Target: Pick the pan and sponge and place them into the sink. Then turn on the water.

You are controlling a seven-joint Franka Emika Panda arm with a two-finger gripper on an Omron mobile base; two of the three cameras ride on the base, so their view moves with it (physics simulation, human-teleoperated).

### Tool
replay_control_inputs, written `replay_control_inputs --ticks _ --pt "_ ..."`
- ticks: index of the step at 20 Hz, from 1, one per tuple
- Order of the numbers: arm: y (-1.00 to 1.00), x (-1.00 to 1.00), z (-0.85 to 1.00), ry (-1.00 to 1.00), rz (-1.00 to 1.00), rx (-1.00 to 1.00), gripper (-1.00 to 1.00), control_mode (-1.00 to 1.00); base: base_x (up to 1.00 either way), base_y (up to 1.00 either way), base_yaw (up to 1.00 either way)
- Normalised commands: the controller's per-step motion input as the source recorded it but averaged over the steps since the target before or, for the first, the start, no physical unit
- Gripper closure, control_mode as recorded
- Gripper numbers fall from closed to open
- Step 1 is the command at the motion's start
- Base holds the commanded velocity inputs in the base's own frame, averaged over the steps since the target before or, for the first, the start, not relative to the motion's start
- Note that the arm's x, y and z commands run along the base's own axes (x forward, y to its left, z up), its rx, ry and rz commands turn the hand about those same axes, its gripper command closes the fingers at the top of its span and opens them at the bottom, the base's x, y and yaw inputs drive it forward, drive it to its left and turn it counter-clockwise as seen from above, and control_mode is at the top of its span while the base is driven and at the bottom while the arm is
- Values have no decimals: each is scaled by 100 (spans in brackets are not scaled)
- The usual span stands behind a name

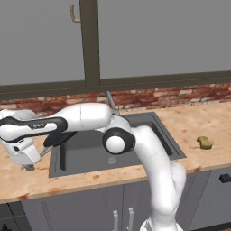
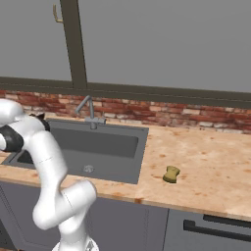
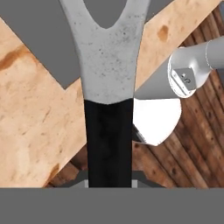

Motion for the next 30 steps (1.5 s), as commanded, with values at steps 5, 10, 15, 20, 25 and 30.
replay_control_inputs --ticks 5,10,15,20,25,30 --pt "-40 -8 0 0 -11 2 100 -100 0 0 0" --pt "-35 -10 2 -3 -9 1 100 -100 0 0 0" --pt "-24 -5 2 -6 -11 0 100 -100 0 0 0" --pt "-15 -1 5 -7 -14 0 100 -100 0 0 0" --pt "-20 0 3 -2 -15 0 100 -100 0 0 0" --pt "-18 0 0 -2 -16 1 100 -100 0 0 0"
